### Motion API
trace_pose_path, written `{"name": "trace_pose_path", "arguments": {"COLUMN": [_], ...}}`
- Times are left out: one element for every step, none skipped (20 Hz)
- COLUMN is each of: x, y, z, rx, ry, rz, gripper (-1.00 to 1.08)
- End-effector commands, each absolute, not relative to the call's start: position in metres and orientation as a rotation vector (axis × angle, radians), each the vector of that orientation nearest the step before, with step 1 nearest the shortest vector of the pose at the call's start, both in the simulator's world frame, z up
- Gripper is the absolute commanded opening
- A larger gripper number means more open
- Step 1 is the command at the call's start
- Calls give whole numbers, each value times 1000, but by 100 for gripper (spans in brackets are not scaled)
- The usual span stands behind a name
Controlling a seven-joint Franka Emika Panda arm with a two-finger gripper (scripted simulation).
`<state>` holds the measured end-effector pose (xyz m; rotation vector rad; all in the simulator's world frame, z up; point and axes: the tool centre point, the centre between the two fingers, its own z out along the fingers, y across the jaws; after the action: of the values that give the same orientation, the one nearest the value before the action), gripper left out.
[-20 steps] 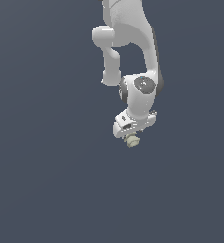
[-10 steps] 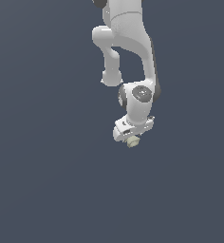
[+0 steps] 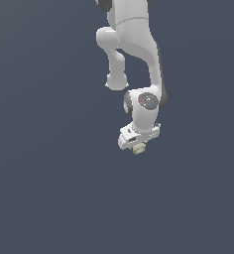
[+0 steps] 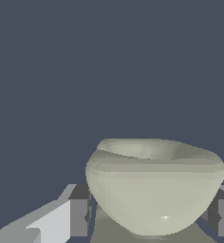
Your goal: Pick up the object and move it to a goal position.
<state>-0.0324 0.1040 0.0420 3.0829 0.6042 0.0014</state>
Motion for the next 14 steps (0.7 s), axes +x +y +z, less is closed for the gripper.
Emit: {"name": "trace_pose_path", "arguments": {"x": [-33,-33,-33,-33,-33,-33,-33,-33,-33,-34,-34,-35,-36,-37], "y": [104,104,104,104,104,104,104,104,104,103,103,103,102,102], "z": [41,41,41,41,41,42,42,43,44,46,48,50,53,56], "rx": [3083,3083,3083,3083,3083,3083,3083,3083,3083,3083,3083,3083,3083,3083], "ry": [604,604,604,604,604,604,604,604,604,604,604,604,604,604], "rz": [0,0,0,0,0,1,1,1,1,1,1,1,1,1], "gripper": [-100,-100,-100,-100,-100,-100,-100,-100,-100,-100,-100,-100,-100,-100]}}
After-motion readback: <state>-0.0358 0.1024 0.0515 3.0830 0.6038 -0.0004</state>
